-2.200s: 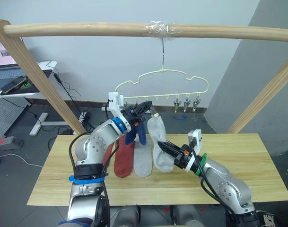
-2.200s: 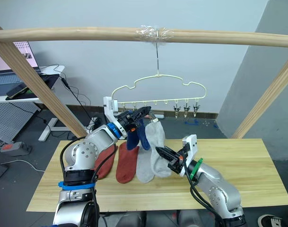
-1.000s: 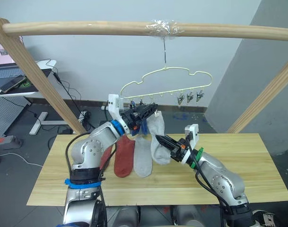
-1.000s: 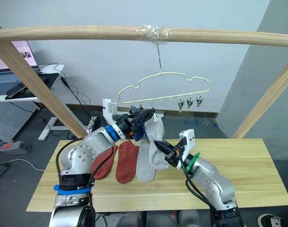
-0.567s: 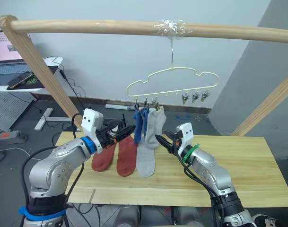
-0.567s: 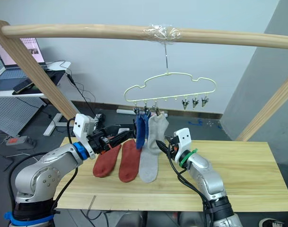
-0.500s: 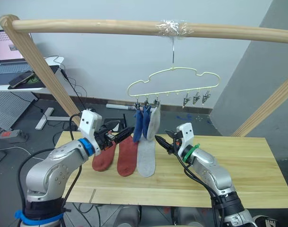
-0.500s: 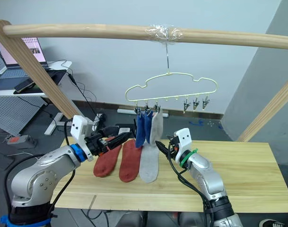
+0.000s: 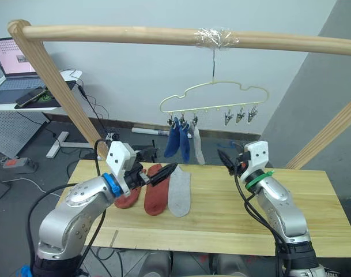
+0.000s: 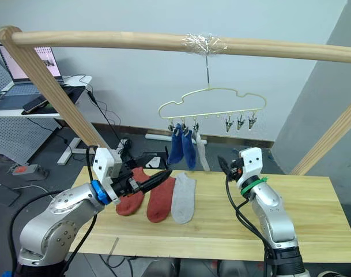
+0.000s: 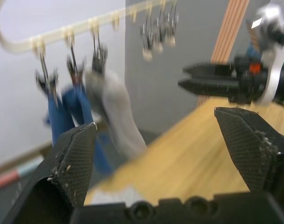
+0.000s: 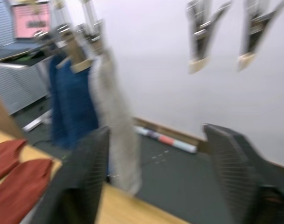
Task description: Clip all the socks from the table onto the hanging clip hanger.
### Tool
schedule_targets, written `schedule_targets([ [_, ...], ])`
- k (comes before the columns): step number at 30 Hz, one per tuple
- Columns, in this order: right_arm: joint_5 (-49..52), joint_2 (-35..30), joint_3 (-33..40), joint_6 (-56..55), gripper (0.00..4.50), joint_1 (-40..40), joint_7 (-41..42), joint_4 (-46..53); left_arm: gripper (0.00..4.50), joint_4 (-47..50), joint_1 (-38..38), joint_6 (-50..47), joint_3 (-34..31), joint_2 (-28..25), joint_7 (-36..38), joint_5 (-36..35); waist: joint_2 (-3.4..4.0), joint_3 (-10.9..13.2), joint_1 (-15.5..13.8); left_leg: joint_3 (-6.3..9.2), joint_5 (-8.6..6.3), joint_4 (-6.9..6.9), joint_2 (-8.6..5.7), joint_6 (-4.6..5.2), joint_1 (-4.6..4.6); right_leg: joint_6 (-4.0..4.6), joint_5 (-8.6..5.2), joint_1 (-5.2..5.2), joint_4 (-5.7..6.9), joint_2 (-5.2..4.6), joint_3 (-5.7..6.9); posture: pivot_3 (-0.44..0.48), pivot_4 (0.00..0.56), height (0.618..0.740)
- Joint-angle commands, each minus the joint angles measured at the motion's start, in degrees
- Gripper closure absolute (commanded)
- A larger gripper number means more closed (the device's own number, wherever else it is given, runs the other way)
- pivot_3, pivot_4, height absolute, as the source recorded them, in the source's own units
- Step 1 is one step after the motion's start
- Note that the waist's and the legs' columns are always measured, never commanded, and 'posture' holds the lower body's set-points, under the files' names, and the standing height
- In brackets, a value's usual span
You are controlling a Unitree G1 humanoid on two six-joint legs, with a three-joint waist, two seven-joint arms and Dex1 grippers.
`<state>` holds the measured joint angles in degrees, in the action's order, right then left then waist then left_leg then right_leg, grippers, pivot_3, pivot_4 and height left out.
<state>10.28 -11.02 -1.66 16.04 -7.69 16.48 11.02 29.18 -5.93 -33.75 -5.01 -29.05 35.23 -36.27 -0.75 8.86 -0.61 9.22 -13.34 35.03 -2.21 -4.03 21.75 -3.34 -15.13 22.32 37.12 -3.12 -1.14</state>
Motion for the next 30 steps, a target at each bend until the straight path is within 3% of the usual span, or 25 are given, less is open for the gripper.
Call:
schedule_targets([
  [1,-0.5,1.0,1.0,-0.7,1.97,-2.4,-2.3,2.2,0.0,-0.7,-1.0,6.8,2.0,0.7,1.3,4.6,0.05,0.0,0.6,-0.02,0.0,0.0,0.0,0.0,-0.01,0.04,0.02,0.0,0.0,0.0,-0.02,-0.006,0.082,0.74],
  [9,-1.7,3.8,1.1,-2.1,1.97,-10.2,-5.3,-4.6,0.0,-2.1,-1.9,10.9,2.6,4.3,0.4,6.1,0.06,0.0,2.2,-0.02,0.01,0.0,0.01,0.0,-0.03,0.17,0.11,0.0,0.05,0.02,-0.03,-0.004,0.085,0.74],
  [30,0.5,6.3,2.4,-5.1,1.97,-23.1,-1.6,-18.5,0.0,2.3,0.8,10.7,2.7,5.8,-2.6,5.5,0.06,-0.1,2.3,-0.04,0.04,0.06,-0.02,0.03,-0.26,0.18,0.11,-0.01,0.55,0.03,-0.1,0.056,0.082,0.74],
])
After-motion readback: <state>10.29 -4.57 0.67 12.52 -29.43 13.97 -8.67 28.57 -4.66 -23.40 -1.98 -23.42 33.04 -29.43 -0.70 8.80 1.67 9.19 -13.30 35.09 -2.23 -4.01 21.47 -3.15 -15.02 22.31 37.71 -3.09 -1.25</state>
